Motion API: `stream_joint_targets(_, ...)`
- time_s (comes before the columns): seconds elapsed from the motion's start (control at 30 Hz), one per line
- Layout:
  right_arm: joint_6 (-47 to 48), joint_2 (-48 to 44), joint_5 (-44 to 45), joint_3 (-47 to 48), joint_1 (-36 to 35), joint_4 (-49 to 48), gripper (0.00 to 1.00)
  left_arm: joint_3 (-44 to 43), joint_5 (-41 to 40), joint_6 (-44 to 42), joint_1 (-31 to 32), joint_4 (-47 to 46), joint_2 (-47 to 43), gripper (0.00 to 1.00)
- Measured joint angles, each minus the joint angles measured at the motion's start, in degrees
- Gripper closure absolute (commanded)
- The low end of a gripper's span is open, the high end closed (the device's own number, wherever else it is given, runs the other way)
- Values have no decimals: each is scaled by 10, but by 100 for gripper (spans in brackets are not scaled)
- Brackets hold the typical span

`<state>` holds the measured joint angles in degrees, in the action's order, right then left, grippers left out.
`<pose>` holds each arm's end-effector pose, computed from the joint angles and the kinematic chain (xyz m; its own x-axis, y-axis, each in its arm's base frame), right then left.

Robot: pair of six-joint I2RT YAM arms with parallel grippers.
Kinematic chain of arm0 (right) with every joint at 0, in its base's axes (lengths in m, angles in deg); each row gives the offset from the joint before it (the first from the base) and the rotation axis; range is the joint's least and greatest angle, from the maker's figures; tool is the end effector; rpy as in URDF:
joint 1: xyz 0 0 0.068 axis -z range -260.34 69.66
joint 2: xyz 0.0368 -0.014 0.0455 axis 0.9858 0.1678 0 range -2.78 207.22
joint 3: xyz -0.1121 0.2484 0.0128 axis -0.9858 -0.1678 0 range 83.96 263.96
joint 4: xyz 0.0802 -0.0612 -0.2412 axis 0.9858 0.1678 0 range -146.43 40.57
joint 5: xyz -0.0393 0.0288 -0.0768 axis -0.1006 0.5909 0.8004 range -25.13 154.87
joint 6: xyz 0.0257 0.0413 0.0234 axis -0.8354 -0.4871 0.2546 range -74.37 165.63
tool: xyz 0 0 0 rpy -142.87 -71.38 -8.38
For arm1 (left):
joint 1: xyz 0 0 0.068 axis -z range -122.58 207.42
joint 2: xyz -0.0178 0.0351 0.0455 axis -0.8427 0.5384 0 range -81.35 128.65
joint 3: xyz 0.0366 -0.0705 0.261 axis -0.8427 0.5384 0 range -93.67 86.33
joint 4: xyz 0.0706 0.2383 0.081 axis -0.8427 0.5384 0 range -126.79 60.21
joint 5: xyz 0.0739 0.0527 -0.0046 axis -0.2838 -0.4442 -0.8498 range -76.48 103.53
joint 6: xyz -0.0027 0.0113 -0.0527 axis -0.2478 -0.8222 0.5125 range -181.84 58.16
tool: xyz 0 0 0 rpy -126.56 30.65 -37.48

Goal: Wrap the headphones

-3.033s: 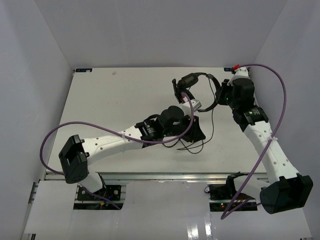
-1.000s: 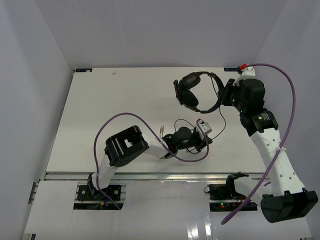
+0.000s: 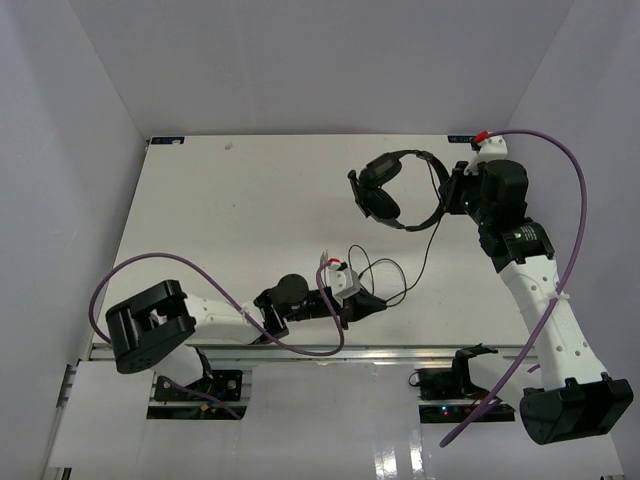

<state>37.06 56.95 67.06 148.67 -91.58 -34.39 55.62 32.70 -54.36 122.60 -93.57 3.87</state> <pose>0.2264 0.0436 0.3903 -0.3083 0.0906 -0.9470 -0.1142 0.9847 0.1314 0.1139 -0.2741 0.2162 -0.1130 -0.0485 -0.9924 0.9887 0.0931 -0.1171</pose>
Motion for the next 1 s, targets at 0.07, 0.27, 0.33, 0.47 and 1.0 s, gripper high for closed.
stream_joint_targets(0.07, 6, 3, 0, -2, 0, -3, 92, 4, 3, -1, 8, 6, -35, 100)
stream_joint_targets(0.27, 18, 22, -2, -9, 3, -14, 92, 10, 2, -21, 50, 54, -167, 100)
stream_joint_targets(0.33, 19, 27, -6, -9, 7, -16, 92, 30, -7, -30, 55, 73, -210, 100)
stream_joint_targets(0.47, 25, 29, -17, -9, 17, -16, 92, 87, -41, -42, 55, 102, -276, 100)
stream_joint_targets(1.0, 12, 29, -132, 11, 38, -7, 92, 89, -45, -55, 39, 106, -117, 100)
